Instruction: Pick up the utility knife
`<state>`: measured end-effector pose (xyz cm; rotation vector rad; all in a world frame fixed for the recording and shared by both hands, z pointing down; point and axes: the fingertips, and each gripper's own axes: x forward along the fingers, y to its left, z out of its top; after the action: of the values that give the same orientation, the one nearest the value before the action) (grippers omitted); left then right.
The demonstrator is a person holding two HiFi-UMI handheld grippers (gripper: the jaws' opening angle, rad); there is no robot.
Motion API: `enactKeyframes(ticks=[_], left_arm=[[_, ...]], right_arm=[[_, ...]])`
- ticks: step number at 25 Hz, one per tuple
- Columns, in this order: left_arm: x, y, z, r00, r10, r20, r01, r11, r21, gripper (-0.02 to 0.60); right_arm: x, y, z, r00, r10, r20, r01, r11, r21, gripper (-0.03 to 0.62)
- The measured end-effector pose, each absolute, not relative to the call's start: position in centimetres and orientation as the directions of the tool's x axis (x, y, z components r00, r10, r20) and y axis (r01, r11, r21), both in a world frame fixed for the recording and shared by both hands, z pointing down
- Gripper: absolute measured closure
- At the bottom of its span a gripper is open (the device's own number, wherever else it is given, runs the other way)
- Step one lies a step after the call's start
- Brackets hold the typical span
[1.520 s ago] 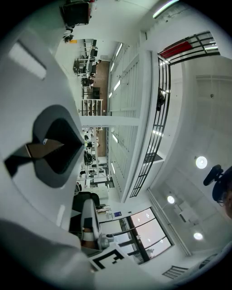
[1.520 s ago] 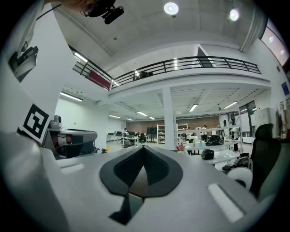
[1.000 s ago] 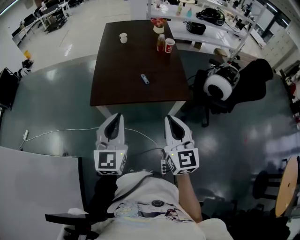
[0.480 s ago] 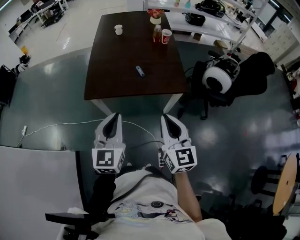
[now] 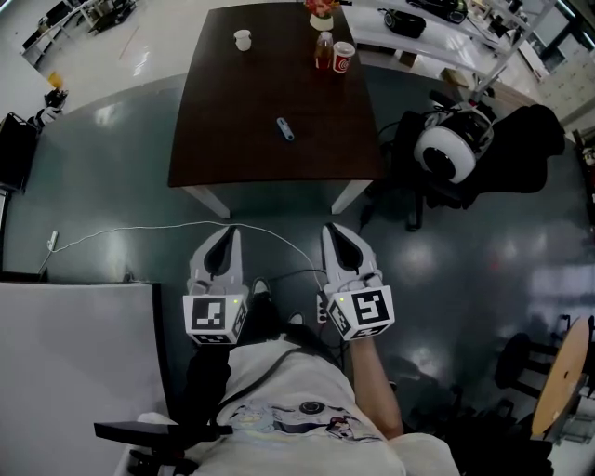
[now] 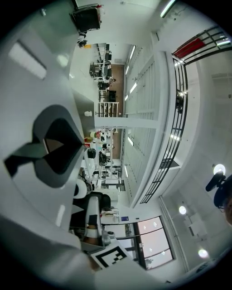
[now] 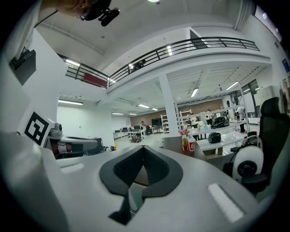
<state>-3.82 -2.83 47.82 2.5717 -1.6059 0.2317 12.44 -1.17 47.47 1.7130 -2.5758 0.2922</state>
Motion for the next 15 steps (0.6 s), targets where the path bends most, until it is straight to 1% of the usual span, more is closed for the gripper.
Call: enactKeyframes(ticks=[5, 9, 15], left_arm=[[-4.9, -7.6, 47.3, 0.445, -0.882, 0.157, -0.893, -0.449, 0.01, 0.583], [-5.3, -12.8, 46.6, 0.476, -0.869, 0.135, -0.878, -0.478, 0.022, 0.583], [-5.0, -16.6, 46.0, 0.509, -0.852, 0.127, -0.86, -0.509, 0.028, 0.583]], right_arm=[[10.7, -5.6, 46.8, -0.398, -0.91, 0.114, -0.915, 0.385, -0.121, 0.592], [9.4, -9.9, 46.2, -0.376, -0.92, 0.109, -0.925, 0.364, -0.111, 0.592], [9.1, -13.7, 45.1, -0.358, -0.928, 0.103, -0.932, 0.349, -0.093, 0.592]])
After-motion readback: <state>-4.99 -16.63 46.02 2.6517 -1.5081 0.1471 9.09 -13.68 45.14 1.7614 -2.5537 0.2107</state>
